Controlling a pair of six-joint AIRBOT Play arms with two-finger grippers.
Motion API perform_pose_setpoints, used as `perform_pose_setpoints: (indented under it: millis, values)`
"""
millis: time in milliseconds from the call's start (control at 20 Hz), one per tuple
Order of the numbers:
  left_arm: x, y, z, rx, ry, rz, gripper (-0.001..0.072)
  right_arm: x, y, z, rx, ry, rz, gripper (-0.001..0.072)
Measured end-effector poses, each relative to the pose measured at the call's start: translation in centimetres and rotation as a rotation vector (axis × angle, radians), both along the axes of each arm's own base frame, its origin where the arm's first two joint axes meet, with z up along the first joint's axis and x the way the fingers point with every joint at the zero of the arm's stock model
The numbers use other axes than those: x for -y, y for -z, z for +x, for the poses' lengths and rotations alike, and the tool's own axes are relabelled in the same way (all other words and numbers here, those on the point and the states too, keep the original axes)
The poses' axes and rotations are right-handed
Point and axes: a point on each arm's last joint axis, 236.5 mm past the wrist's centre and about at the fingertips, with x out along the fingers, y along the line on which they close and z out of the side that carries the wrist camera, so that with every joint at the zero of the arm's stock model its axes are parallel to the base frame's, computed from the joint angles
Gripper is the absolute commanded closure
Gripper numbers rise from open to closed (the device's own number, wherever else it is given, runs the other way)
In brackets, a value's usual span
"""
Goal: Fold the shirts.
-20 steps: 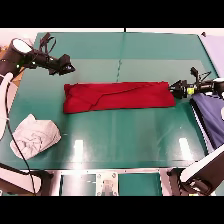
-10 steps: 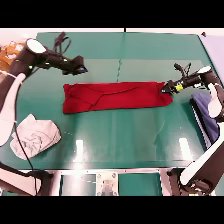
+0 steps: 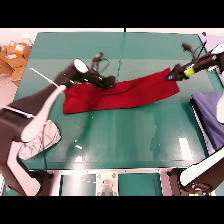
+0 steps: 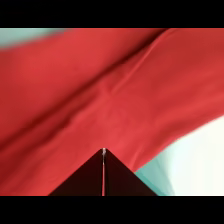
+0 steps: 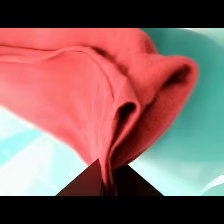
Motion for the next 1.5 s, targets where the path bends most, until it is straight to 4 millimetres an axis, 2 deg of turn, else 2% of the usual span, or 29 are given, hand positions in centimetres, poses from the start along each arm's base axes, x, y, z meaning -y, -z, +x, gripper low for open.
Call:
perform_pose_setpoints:
  millis: [100, 200, 350, 450, 550, 700, 800, 850, 950, 1000, 1150, 1250, 1350, 1400, 1450, 1500]
  values:
    - [3.6, 1.8, -1.9, -0.029, 0.039, -0.018, 0.0688, -0.8, -4.6, -1.5, 0.048, -0.003, -0.001, 0.0697]
    - [6.7, 2.6, -3.3, -0.036, 0.072, -0.034, 0.0688, -1.8, -9.1, -3.1, 0.113, -0.014, 0.011, 0.0697]
    - [10.2, 3.2, -4.6, -0.054, 0.095, -0.061, 0.0688, -2.8, -13.5, -4.9, 0.193, -0.02, 0.006, 0.0697]
    - [11.3, 3.3, -4.9, -0.066, 0.095, -0.075, 0.0687, -3.1, -14.5, -5.5, 0.21, -0.018, 0.008, 0.0697]
    - [11.8, 3.2, -5.3, -0.083, 0.101, -0.084, 0.0688, -3.4, -14.4, -5.9, 0.196, -0.012, 0.014, 0.0697]
    - [10.9, 1.6, -5.4, -0.107, 0.166, -0.088, 0.0689, -3.9, -14.0, -6.0, 0.181, -0.002, 0.033, 0.0697]
    - [8.5, -0.7, -4.4, -0.084, 0.225, -0.054, 0.0689, -5.1, -14.3, -5.9, 0.187, -0.009, 0.067, 0.0697]
    - [6.4, -1.8, -3.8, -0.068, 0.25, -0.004, 0.0689, -6.0, -14.6, -5.8, 0.195, -0.021, 0.086, 0.0697]
    - [1.3, -4.4, -1.7, -0.004, 0.229, 0.111, 0.0688, -8.8, -15.0, -5.5, 0.208, -0.041, 0.12, 0.0697]
    - [-2.0, -5.9, -0.4, 0.031, 0.197, 0.182, 0.0688, -10.7, -15.1, -5.2, 0.218, -0.058, 0.135, 0.0696]
    - [-11.2, -11.3, 2.1, 0.122, 0.066, 0.324, 0.0688, -17.8, -14.5, -4.6, 0.232, -0.112, 0.188, 0.0696]
    - [-15.9, -14.4, 2.8, 0.163, -0.018, 0.37, 0.0687, -23.8, -13.0, -4.1, 0.236, -0.144, 0.224, 0.0696]
    - [-19.6, -16.9, 2.9, 0.2, -0.091, 0.397, 0.0688, -30.5, -10.1, -3.8, 0.234, -0.164, 0.255, 0.0694]
    - [-20.8, -17.5, 2.8, 0.203, -0.109, 0.408, 0.0688, -34.1, -8.1, -3.5, 0.233, -0.161, 0.267, 0.0569]
    - [-21.7, -18.0, 2.6, 0.21, -0.118, 0.416, 0.0688, -37.5, -6.0, -3.3, 0.238, -0.151, 0.275, 0.027]
    - [-22.3, -18.4, 2.4, 0.218, -0.123, 0.423, 0.0688, -41.0, -3.4, -3.2, 0.248, -0.132, 0.284, 0.0168]
